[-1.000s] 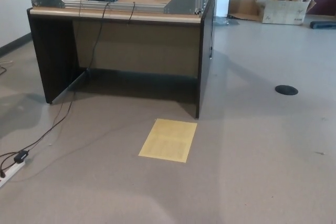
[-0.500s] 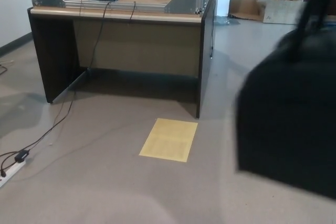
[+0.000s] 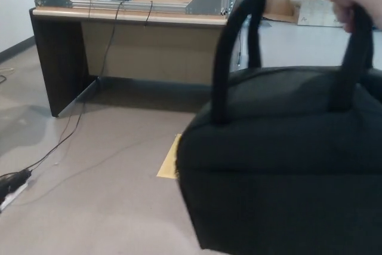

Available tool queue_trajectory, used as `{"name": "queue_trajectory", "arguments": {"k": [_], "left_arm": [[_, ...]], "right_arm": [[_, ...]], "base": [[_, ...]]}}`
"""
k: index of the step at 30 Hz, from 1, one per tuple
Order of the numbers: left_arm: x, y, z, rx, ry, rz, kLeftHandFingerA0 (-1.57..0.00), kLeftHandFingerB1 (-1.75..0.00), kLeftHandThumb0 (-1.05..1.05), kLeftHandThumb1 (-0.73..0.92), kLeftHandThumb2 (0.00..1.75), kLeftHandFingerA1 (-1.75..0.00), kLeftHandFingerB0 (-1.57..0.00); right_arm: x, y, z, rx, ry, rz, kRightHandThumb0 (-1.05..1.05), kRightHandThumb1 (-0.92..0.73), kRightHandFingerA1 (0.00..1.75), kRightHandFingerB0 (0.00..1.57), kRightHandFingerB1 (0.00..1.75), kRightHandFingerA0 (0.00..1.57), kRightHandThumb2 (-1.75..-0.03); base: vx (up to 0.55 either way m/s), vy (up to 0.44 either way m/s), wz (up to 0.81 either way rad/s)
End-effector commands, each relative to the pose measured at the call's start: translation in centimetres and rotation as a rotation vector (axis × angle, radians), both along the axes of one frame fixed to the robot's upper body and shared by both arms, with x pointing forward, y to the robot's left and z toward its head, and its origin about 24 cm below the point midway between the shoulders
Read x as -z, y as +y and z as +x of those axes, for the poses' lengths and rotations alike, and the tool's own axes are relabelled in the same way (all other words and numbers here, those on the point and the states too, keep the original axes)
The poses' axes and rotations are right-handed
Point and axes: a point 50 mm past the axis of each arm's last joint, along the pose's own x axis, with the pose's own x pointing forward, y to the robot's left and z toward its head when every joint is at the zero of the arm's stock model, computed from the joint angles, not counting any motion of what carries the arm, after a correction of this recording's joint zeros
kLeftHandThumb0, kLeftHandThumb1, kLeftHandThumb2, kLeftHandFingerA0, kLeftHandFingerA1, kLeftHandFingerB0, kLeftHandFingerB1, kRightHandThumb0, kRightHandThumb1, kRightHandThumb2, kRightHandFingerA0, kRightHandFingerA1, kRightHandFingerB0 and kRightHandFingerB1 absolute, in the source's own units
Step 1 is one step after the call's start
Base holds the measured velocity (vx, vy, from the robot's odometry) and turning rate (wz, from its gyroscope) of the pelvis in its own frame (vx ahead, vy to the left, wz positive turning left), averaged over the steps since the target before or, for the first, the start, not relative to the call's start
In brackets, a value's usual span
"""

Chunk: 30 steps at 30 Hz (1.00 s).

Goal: A person hands over a black lunchbag to the robot and the robot uses its left hand to grab the strips of the lunchbag, the gives it back to the person.

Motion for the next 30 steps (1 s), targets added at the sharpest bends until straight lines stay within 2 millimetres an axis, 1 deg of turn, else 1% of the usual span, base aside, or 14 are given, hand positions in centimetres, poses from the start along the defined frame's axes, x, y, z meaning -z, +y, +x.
{"name": "queue_trajectory", "arguments": {"k": [1, 2, 3, 4, 6, 9, 11, 13, 20, 24, 26, 30], "left_arm": [[-8.6, -4.3, -1.5, 0.146, -0.090, 0.027, 0.00, -0.02, -0.66, 0.41, 0.72, 0.00, 0.00], [-9.5, -5.4, -1.8, 0.181, -0.117, 0.026, 0.00, -0.01, -0.67, 0.41, 0.73, 0.00, 0.00], [-9.8, -5.8, -1.9, 0.194, -0.129, 0.023, 0.00, -0.01, -0.67, 0.41, 0.73, 0.00, 0.00], [-10.5, -6.8, -2.2, 0.226, -0.154, 0.013, 0.00, 0.00, -0.68, 0.41, 0.74, 0.00, 0.00], [-11.3, -7.6, -2.5, 0.239, -0.193, 0.012, 0.00, 0.00, -0.69, 0.42, 0.74, 0.00, 0.00], [-13.9, -9.9, -3.1, 0.255, -0.320, 0.011, 0.00, -0.02, -0.71, 0.44, 0.76, 0.00, 0.00], [-15.1, -10.8, -3.2, 0.255, -0.390, 0.016, 0.00, -0.07, -0.70, 0.44, 0.76, -0.02, -0.01], [-16.2, -11.5, -3.1, 0.259, -0.451, 0.014, 0.00, -0.13, -0.67, 0.43, 0.79, -0.09, -0.01], [-19.1, -13.2, -2.8, 0.274, -0.542, -0.006, 0.00, -0.11, -0.67, 0.44, 0.79, -0.10, 0.00], [-20.5, -14.0, -2.5, 0.284, -0.547, -0.033, 0.00, -0.10, -0.70, 0.45, 0.80, -0.10, 0.00], [-21.1, -14.3, -2.4, 0.276, -0.551, -0.034, 0.00, -0.13, -0.69, 0.45, 0.82, -0.12, 0.00], [-21.6, -14.6, -2.2, 0.242, -0.554, -0.006, 0.00, -0.09, -0.73, 0.47, 0.82, -0.10, 0.00]], "right_arm": [[0.1, -0.4, -0.4, 0.011, -0.001, -0.010, -0.58, -0.53, 0.58, 0.18, 0.47, 0.37, -0.95], [0.2, -0.4, -0.5, 0.011, -0.001, -0.015, -0.59, -0.53, 0.58, 0.18, 0.47, 0.37, -0.95], [0.2, -0.4, -0.5, 0.012, -0.002, -0.018, -0.59, -0.53, 0.58, 0.18, 0.47, 0.37, -0.95], [0.1, -0.4, -0.5, 0.009, -0.005, -0.008, -0.58, -0.53, 0.58, 0.18, 0.47, 0.37, -0.94], [0.1, -0.4, -0.6, 0.016, -0.013, 0.012, -0.60, -0.52, 0.58, 0.20, 0.48, 0.37, -0.93], [0.1, -0.4, -0.4, 0.014, -0.007, 0.004, -0.60, -0.52, 0.58, 0.18, 0.47, 0.36, -0.94], [0.0, -0.4, -0.4, 0.015, -0.014, 0.002, -0.59, -0.52, 0.58, 0.18, 0.47, 0.37, -0.94], [0.0, -0.4, -0.3, 0.014, -0.011, -0.006, -0.59, -0.52, 0.58, 0.17, 0.47, 0.37, -0.95], [0.0, -0.5, -0.4, 0.012, -0.006, 0.000, -0.58, -0.52, 0.58, 0.17, 0.47, 0.36, -0.94], [0.1, -0.6, -0.5, 0.010, -0.004, -0.008, -0.57, -0.52, 0.58, 0.17, 0.47, 0.36, -0.94], [0.1, -0.5, -0.5, 0.013, -0.006, -0.006, -0.58, -0.52, 0.58, 0.18, 0.47, 0.37, -0.94], [0.1, -0.5, -0.6, 0.011, -0.006, -0.012, -0.57, -0.52, 0.58, 0.18, 0.47, 0.37, -0.94]], "base": [[0.00, 0.000, 0.00], [0.00, 0.000, 0.00], [0.00, 0.000, 0.00], [0.00, 0.000, 0.00], [0.00, 0.000, 0.00], [0.00, 0.000, 0.00], [0.00, 0.000, 0.00], [0.00, 0.000, 0.00], [0.00, 0.000, 0.00], [0.00, 0.000, 0.00], [0.00, 0.000, 0.00], [0.00, 0.000, 0.00]]}}
